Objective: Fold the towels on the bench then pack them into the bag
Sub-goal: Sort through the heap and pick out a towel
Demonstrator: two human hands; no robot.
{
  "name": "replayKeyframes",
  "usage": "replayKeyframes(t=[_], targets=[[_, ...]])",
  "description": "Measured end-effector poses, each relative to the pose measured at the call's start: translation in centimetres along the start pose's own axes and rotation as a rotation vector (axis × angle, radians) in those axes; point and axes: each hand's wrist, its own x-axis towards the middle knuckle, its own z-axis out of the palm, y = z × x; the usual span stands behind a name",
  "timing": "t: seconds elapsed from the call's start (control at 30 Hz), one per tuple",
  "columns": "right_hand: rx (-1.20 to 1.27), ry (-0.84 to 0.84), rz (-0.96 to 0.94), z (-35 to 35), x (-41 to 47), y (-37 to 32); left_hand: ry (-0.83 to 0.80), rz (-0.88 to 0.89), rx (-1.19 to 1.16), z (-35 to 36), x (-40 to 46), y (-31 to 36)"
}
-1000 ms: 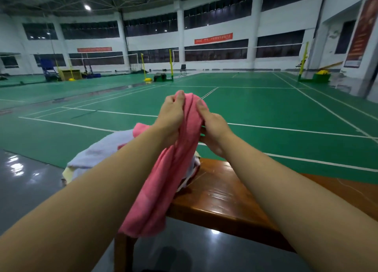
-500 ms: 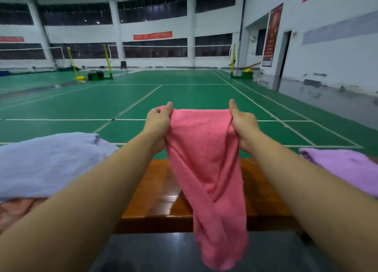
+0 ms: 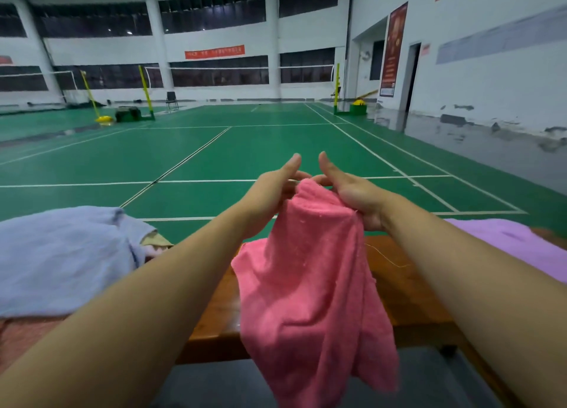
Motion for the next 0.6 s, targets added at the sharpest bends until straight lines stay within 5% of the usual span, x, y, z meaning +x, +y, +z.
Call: replayKeyframes(t=[0.3,0.6], targets=[[-0.176,-0.109,0.062,-0.4,-0.2,1.3,-0.091,0.010,0.239,-2.7,-0.9,-1.2],[-0.235,0.022,0.067,-1.9,-0.3,2.3,0.405,0.135,0.558,-10.2,-1.1,-0.9]])
